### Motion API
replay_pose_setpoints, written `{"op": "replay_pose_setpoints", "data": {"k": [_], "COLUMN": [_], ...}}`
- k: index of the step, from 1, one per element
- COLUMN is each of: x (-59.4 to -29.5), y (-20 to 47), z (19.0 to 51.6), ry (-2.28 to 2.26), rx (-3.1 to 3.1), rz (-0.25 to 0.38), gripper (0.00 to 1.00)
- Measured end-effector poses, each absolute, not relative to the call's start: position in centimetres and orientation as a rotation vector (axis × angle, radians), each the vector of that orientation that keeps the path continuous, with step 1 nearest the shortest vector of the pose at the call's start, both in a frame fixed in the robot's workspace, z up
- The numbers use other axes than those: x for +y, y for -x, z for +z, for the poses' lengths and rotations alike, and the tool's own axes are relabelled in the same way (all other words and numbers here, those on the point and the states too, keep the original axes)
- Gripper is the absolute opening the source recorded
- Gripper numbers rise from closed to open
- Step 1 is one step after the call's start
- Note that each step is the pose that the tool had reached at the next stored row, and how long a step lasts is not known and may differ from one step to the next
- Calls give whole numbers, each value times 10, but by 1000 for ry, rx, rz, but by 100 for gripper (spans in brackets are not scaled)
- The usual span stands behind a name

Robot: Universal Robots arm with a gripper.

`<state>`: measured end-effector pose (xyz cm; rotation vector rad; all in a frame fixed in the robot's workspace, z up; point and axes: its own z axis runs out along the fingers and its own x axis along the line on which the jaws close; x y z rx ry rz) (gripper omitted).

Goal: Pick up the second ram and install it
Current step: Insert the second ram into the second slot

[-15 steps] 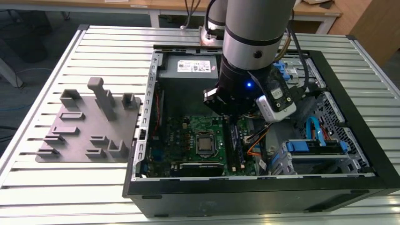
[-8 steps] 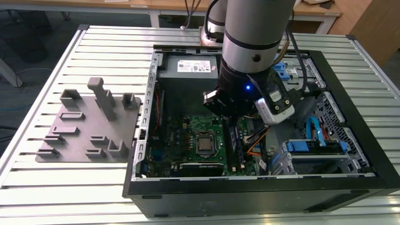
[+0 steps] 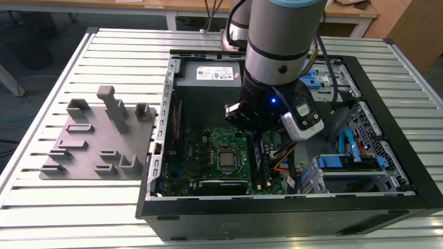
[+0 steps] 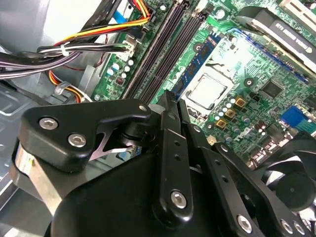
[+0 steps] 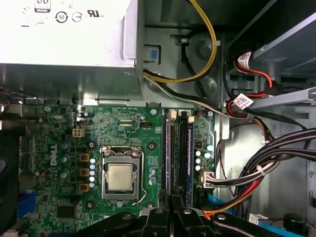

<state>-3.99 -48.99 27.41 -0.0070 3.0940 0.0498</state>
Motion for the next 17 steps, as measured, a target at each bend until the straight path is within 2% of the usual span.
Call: {"op": "replay_pose_setpoints", "data": {"k": [17], "x": [-490], "y": [40], "z": [258], "ry": [7], "rx": [3094], "rz": [50], "gripper": [11]}}
